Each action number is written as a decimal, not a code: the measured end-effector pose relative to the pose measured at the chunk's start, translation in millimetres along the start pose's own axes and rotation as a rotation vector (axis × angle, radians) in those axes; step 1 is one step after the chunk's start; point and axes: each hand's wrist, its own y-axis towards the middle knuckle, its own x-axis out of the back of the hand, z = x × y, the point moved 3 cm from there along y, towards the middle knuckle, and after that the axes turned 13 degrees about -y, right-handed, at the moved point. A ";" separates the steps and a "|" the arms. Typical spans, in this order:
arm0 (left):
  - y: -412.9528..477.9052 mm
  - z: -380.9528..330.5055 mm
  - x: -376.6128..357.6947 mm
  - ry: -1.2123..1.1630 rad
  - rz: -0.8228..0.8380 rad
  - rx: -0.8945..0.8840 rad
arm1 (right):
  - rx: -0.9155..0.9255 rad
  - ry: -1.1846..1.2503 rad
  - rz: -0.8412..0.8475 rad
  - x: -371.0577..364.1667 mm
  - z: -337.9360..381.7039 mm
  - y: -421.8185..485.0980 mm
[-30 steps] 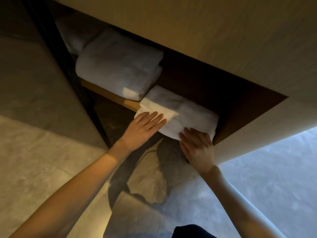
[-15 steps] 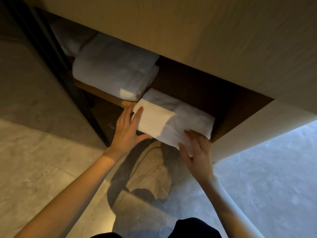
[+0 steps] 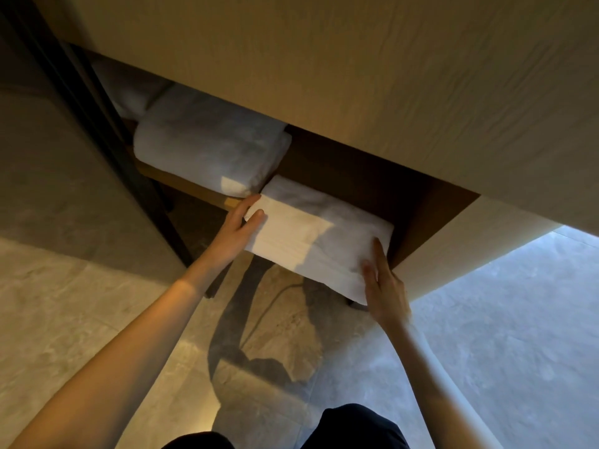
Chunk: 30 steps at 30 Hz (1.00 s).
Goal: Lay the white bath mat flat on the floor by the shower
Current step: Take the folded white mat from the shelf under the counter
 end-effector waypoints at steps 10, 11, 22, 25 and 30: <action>-7.8 5.6 7.7 -0.052 0.062 0.147 | 0.013 0.484 0.052 -1.4 -11.2 -3.6; -12.9 7.8 9.6 -0.087 0.089 0.172 | 0.016 0.501 0.059 -0.8 -12.6 -4.2; -108.4 -25.1 25.4 -0.213 0.078 0.268 | 0.054 0.449 0.255 32.5 6.8 -46.9; -152.7 -47.1 39.9 -0.205 0.091 0.305 | 0.068 0.420 0.339 57.1 27.7 -74.8; -229.9 -107.3 62.9 -0.157 0.044 0.312 | 0.110 0.337 0.416 107.6 69.9 -124.3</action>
